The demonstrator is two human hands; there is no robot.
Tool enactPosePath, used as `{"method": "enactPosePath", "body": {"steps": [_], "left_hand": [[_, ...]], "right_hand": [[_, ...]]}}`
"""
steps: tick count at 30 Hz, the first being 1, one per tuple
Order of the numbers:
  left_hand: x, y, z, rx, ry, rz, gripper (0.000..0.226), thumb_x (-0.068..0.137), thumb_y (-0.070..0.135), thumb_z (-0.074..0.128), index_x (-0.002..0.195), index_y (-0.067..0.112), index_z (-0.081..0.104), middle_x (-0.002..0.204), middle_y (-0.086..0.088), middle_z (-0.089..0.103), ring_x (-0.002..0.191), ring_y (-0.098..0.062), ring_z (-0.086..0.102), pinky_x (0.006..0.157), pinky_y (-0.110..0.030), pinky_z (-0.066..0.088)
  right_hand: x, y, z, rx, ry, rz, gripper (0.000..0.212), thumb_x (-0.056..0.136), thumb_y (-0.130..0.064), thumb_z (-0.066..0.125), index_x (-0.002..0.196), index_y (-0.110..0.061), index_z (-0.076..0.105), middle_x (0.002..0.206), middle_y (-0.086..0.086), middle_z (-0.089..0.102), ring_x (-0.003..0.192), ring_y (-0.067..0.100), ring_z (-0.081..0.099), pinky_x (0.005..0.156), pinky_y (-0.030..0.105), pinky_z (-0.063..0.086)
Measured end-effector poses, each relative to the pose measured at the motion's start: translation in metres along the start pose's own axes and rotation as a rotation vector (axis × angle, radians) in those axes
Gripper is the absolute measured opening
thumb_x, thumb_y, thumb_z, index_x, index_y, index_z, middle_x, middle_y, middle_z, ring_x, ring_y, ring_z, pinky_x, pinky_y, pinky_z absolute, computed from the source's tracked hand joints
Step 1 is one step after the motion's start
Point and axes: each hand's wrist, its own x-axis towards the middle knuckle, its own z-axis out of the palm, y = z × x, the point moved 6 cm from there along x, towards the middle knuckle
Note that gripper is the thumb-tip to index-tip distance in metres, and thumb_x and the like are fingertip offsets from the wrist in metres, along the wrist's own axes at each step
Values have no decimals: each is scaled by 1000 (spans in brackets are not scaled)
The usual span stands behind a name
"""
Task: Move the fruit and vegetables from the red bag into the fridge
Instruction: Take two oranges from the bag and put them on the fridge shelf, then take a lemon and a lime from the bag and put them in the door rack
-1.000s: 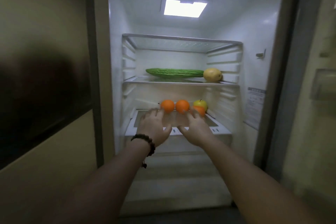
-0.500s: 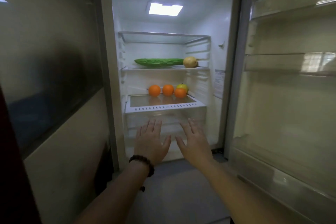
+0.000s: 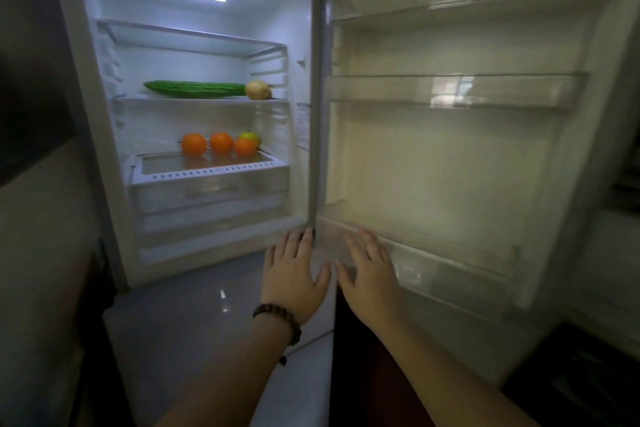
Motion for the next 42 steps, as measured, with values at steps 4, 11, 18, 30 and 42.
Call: {"method": "enactPosePath", "body": {"steps": [4, 11, 18, 30, 42], "left_hand": [[-40, 74, 24, -34, -97, 86, 70, 91, 54, 29, 148, 18, 13, 156, -2, 14, 144, -19, 6, 117, -39, 4], [-146, 238, 53, -149, -220, 323, 80, 81, 63, 7, 149, 20, 9, 157, 0, 12, 144, -18, 4, 117, -39, 4], [-261, 401, 61, -309, -321, 572, 68, 92, 54, 29, 149, 21, 10, 156, -2, 15, 144, -20, 5, 117, -41, 4], [-468, 629, 40, -538, -501, 1044, 68, 91, 56, 26, 148, 22, 12, 156, 0, 13, 144, -18, 2, 117, -43, 7], [-573, 771, 56, -674, -615, 1248, 66, 92, 51, 35, 148, 19, 18, 155, -4, 20, 143, -22, 10, 116, -44, 12]], "right_hand": [[-60, 50, -54, -102, 23, 93, 57, 91, -48, 32, 135, -16, 49, 151, 10, 33, 141, 24, 25, 113, 45, 26], [-210, 127, -184, -305, 47, 343, 54, 97, -42, 37, 145, -18, 31, 155, 6, 21, 144, 21, 14, 118, 39, 16], [-375, 176, -324, -487, 128, 622, 55, 98, -44, 33, 148, -25, 24, 159, -1, 9, 146, 15, -1, 117, 30, -1], [-630, 180, -512, -701, 382, 1071, 54, 96, -37, 45, 145, -20, 32, 157, 5, 17, 146, 20, 6, 118, 36, 9], [-751, 214, -596, -789, 437, 1392, 57, 96, -43, 43, 148, -27, 24, 159, 0, 11, 146, 19, 4, 116, 38, 10]]}}
